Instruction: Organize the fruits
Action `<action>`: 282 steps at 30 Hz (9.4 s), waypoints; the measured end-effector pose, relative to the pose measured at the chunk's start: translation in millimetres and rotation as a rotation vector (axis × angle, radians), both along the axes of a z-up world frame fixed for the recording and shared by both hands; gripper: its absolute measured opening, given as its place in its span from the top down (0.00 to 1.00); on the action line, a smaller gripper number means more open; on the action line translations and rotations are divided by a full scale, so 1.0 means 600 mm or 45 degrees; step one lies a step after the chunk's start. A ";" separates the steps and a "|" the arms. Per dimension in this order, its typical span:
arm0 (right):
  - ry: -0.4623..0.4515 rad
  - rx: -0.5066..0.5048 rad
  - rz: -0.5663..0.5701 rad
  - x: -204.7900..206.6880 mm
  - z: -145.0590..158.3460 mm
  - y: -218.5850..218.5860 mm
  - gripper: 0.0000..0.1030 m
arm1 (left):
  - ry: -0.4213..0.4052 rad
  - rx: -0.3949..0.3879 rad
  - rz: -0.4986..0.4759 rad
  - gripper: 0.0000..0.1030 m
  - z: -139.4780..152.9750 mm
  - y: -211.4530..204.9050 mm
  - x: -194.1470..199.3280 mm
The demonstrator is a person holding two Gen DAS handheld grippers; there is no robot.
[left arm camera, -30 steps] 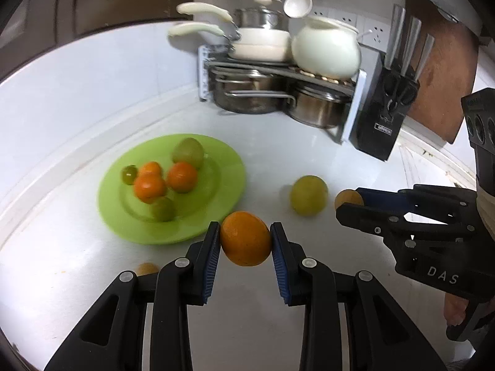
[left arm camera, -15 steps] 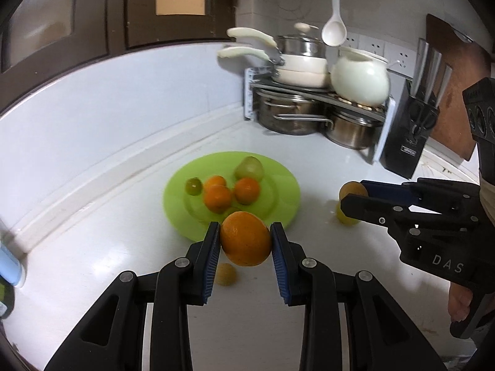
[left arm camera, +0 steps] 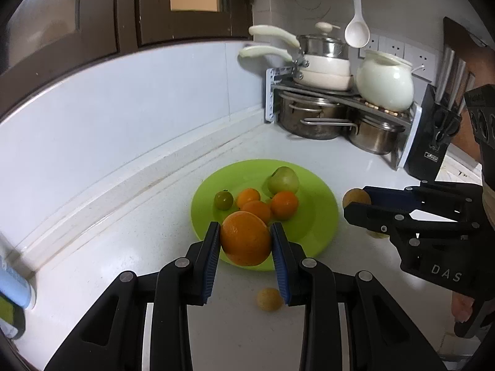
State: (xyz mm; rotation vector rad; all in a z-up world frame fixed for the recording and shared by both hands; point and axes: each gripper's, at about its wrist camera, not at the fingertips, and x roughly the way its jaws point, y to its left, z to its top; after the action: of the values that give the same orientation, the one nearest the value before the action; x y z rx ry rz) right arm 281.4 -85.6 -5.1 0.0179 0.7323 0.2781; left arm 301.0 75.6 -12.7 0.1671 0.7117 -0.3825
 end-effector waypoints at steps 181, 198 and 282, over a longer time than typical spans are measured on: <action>0.028 -0.054 0.116 0.247 -0.045 0.018 0.50 | 0.061 0.006 0.123 0.73 -0.048 -0.016 0.134; 0.065 -0.108 0.116 0.292 -0.087 0.026 0.49 | 0.130 -0.004 0.064 0.63 -0.081 -0.031 0.162; -0.262 -0.088 -0.130 -0.444 0.103 -0.145 0.10 | -0.243 -0.022 0.465 0.00 0.149 -0.077 -0.489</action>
State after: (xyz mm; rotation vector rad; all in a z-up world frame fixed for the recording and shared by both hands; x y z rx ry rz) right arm 15.3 -172.6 56.9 -0.0386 0.5345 0.1541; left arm 7.7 29.2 76.8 0.0537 0.5358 -0.0226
